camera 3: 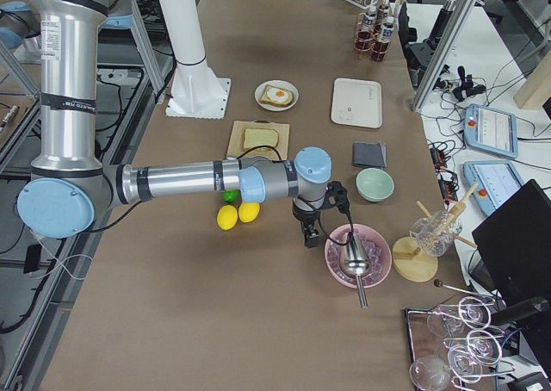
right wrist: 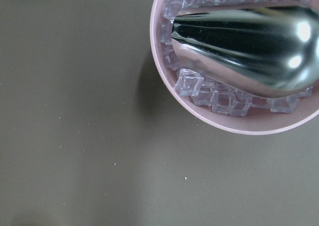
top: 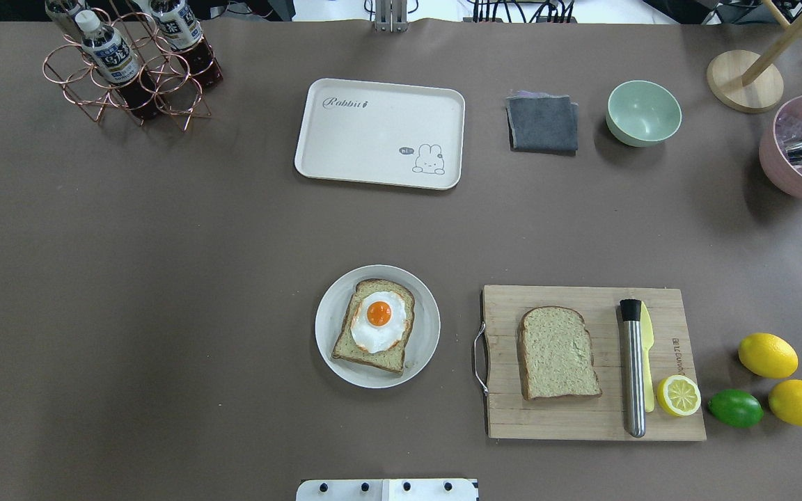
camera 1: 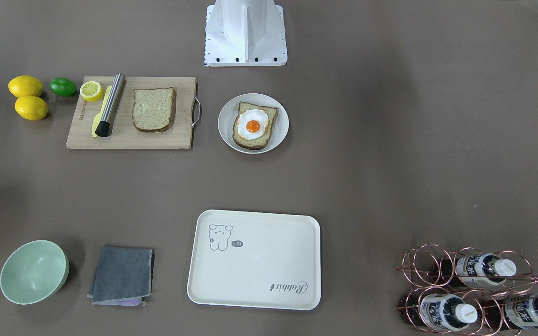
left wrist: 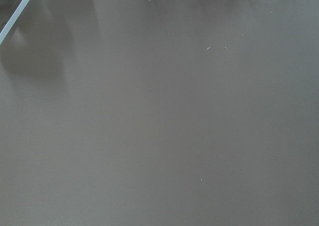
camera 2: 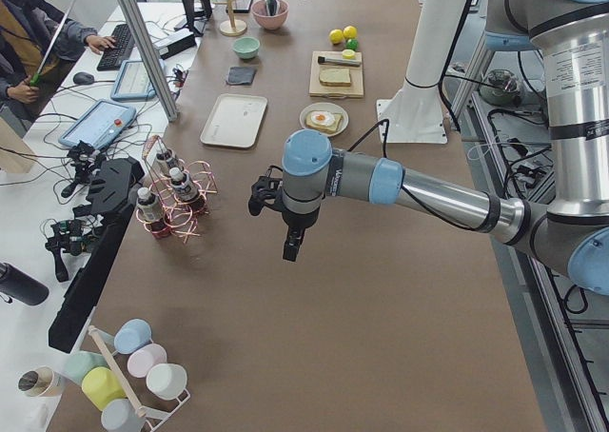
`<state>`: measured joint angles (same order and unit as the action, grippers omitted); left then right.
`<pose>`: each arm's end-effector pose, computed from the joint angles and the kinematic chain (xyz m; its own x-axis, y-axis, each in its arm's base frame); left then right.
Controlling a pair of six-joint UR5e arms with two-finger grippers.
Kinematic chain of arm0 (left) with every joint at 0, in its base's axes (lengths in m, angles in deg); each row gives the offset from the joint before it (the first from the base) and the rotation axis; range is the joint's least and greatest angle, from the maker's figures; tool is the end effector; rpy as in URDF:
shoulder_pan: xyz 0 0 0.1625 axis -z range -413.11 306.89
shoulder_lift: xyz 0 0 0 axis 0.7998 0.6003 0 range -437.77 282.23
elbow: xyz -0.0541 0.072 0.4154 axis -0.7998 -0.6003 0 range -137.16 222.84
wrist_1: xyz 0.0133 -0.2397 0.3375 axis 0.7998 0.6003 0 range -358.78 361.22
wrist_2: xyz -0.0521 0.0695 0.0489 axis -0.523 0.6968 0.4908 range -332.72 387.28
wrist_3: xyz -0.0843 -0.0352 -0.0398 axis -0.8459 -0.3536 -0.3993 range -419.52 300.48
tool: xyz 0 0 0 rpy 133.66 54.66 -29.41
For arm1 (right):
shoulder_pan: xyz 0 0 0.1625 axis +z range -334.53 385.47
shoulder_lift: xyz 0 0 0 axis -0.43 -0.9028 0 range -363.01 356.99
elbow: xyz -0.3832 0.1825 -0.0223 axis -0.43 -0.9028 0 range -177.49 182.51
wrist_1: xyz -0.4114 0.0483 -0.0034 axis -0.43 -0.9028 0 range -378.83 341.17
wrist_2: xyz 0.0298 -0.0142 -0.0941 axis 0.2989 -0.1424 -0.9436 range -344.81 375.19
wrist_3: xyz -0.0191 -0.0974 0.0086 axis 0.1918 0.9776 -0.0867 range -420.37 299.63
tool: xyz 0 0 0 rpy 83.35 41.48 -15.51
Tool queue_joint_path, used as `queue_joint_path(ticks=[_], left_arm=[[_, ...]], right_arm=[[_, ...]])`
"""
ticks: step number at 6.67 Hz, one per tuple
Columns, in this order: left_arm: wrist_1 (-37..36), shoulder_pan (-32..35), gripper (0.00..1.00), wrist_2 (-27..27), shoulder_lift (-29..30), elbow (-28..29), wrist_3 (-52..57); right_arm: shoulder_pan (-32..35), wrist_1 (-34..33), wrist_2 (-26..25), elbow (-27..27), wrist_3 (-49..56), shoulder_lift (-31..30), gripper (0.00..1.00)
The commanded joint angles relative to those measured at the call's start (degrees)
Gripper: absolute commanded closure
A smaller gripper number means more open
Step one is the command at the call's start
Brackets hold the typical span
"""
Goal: Make sandwich and place on tray
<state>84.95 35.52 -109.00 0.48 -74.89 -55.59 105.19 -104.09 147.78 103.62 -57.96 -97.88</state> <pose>-0.0516 -0.4017 0.5217 0.6847 0.2057 -0.6991 -0.0707 0.9736 0.2172 -0.0183 -0.4700 0.5964 0.6934 -0.2987 0.6557 0.2046 0.9542 0.2184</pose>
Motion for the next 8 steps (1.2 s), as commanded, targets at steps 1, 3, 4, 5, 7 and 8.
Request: queue_joint_path(ticks=[1,3,4,5,7,8], left_arm=[[0.0,0.3,0.03,0.1,-0.1,-0.1,-0.1],[-0.1,0.4,0.03,0.1,-0.1,-0.1,-0.2],[-0.1,0.5,0.03,0.4,-0.1,0.0,-0.1],[-0.1,0.6,0.03,0.1,-0.1,-1.0,-0.3],[-0.2,0.2,0.03,0.3,0.0,-0.8,-0.2],[-0.1,0.2,0.03,0.4,0.0,-0.7,-0.2]], right_arm=[[-0.6,0.0,0.1,0.1,0.0,0.5,0.00],[-0.6,-0.1,0.2,0.5,0.0,0.6,0.00],[-0.5,0.0,0.2,0.5,0.0,0.5,0.00],[-0.6,-0.1,-0.2,0.3,0.0,0.6,0.00],[-1.1,-0.1,-0.5,0.5,0.0,0.6,0.00],[-1.1,-0.1,-0.4,0.1,0.0,0.3,0.00]])
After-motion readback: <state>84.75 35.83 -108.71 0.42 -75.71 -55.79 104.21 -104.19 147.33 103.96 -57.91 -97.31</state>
